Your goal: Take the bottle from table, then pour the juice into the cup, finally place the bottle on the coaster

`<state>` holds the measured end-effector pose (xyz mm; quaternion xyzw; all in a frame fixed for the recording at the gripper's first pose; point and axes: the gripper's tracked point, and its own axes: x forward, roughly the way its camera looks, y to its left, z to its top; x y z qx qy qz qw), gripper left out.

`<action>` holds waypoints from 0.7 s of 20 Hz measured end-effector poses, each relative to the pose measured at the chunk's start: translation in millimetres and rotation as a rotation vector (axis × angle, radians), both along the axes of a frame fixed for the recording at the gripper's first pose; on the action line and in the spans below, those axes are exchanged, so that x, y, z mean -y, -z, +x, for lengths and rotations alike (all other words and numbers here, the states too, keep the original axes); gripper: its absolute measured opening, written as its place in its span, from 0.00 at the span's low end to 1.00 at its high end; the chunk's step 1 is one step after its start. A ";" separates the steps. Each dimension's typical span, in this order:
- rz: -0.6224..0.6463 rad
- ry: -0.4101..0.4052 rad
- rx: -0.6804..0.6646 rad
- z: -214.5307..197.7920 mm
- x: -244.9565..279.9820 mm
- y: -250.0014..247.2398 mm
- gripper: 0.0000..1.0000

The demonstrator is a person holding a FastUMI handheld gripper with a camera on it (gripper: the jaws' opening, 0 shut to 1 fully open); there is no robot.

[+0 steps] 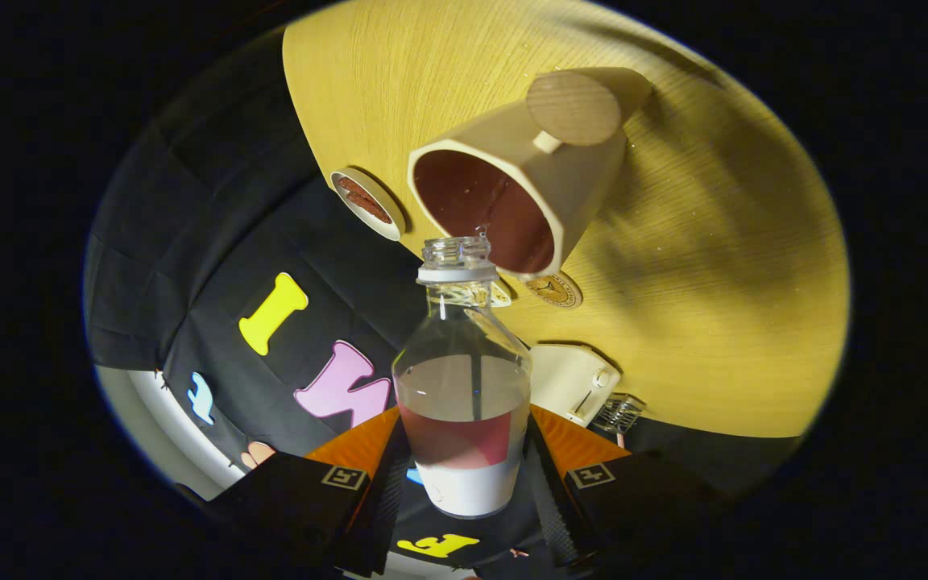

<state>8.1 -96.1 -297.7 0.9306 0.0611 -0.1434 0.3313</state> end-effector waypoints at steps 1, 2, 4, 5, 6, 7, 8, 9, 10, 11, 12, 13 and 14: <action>0.004 0.014 0.005 0.8 -0.1 -1.6 0.75; 0.010 0.031 0.012 1.4 1.3 -3.7 0.75; 0.029 0.080 0.025 1.3 8.9 -9.9 0.75; 0.036 0.098 0.027 2.1 12.0 -10.3 0.75; 0.044 0.114 0.028 1.9 13.6 -11.1 0.75; 0.052 0.128 0.028 2.4 15.6 -11.7 0.75; 0.055 0.142 0.027 3.2 17.2 -11.6 0.75; 0.055 0.148 0.026 4.3 17.3 -11.1 0.75; 0.056 0.145 0.023 5.8 16.1 -10.4 0.75; 0.058 0.145 0.022 6.7 15.1 -9.6 0.75; 0.062 0.144 0.022 8.1 14.3 -9.3 0.75; 0.063 0.143 0.021 9.0 13.9 -9.0 0.75; 0.062 0.143 0.020 10.1 14.1 -8.1 0.75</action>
